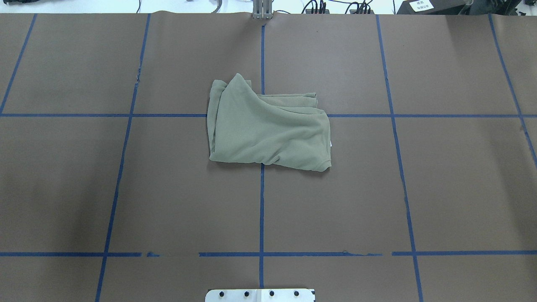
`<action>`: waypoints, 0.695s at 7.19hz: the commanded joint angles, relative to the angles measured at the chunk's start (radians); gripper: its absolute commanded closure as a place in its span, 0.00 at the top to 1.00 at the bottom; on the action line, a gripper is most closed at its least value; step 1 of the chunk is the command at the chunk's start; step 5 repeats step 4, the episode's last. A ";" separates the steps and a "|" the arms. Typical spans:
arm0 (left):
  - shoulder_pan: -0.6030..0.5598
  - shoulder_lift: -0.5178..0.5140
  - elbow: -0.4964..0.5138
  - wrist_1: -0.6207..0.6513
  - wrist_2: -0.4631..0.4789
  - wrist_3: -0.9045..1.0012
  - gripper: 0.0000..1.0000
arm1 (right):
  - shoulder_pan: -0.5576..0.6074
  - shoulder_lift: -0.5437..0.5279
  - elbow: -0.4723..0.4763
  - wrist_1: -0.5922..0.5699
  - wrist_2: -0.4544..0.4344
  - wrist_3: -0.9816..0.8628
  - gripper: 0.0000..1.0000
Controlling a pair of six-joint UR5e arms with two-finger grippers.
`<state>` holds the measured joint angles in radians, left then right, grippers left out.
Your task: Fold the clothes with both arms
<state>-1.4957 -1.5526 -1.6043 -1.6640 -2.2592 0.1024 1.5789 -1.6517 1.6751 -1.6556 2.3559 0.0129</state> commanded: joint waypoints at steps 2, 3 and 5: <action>0.000 0.003 0.000 -0.002 0.001 0.013 1.00 | -0.005 -0.023 0.002 0.097 0.009 0.081 1.00; 0.000 0.005 -0.002 0.000 0.000 0.013 1.00 | -0.007 -0.020 0.002 0.097 0.008 0.079 1.00; 0.000 0.003 -0.002 0.000 0.000 0.013 1.00 | -0.007 -0.017 0.002 0.097 0.008 0.079 1.00</action>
